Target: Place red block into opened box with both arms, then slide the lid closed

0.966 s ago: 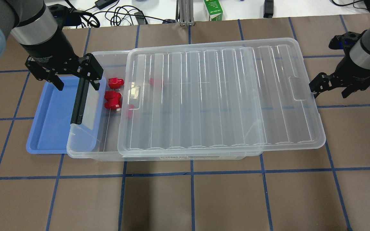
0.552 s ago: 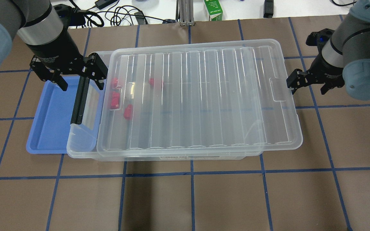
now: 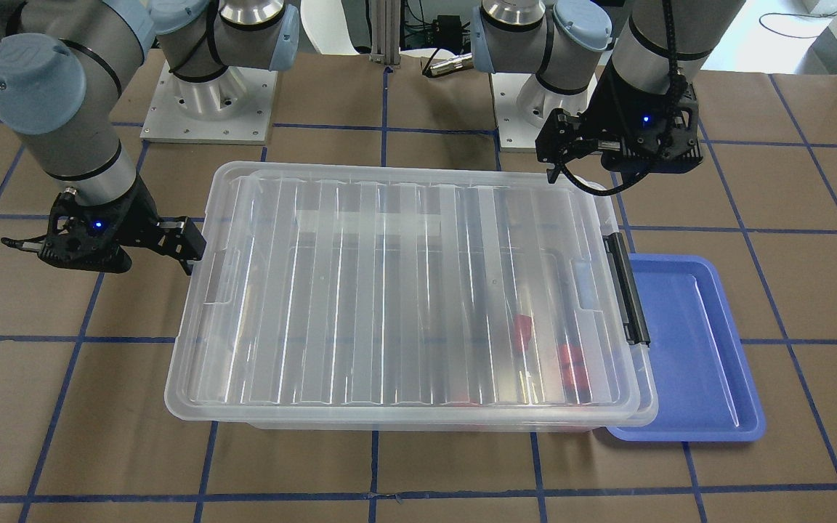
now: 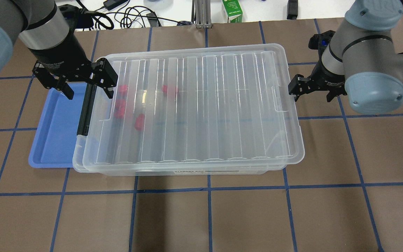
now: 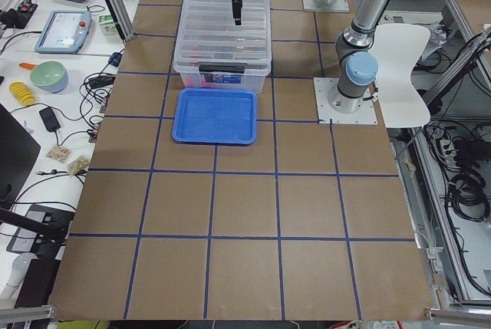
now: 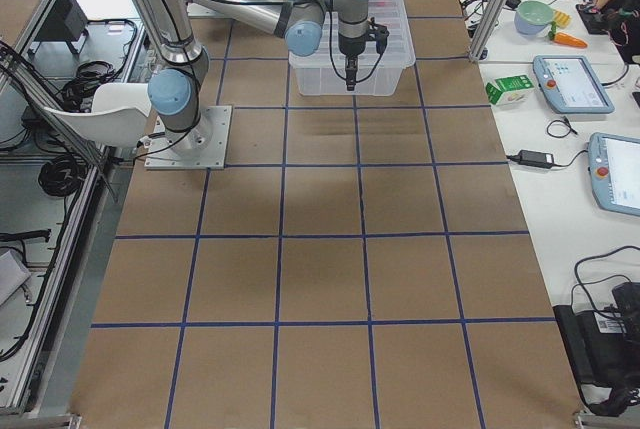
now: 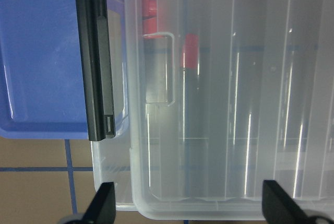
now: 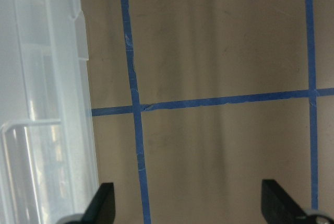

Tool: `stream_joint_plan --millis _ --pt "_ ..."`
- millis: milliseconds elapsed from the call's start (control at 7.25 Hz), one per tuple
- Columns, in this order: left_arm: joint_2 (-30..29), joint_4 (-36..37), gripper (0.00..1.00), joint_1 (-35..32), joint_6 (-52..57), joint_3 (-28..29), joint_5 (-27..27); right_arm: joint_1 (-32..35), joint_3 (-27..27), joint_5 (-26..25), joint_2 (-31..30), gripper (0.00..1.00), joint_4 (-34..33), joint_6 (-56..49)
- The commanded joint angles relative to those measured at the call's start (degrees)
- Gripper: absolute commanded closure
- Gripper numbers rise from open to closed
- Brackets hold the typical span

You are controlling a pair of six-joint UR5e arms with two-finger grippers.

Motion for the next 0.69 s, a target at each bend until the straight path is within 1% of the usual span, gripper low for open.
stream_joint_plan --millis 0,138,276,552 --pt "0.2 -0.1 0.0 0.0 0.2 0.0 0.0 0.3 -0.8 -0.1 0.4 0.0 -0.5 0.1" --pt "0.2 -0.1 0.0 0.0 0.5 0.0 0.1 -0.1 -2.6 -0.6 0.4 0.0 0.2 -0.5" --pt "0.2 -0.1 0.0 0.0 0.5 0.0 0.0 0.1 -5.1 -0.8 -1.0 0.0 3.3 -0.2" --pt "0.3 -0.1 0.0 0.0 0.5 0.0 0.0 2.2 -9.4 -0.4 -6.9 0.0 12.5 1.5"
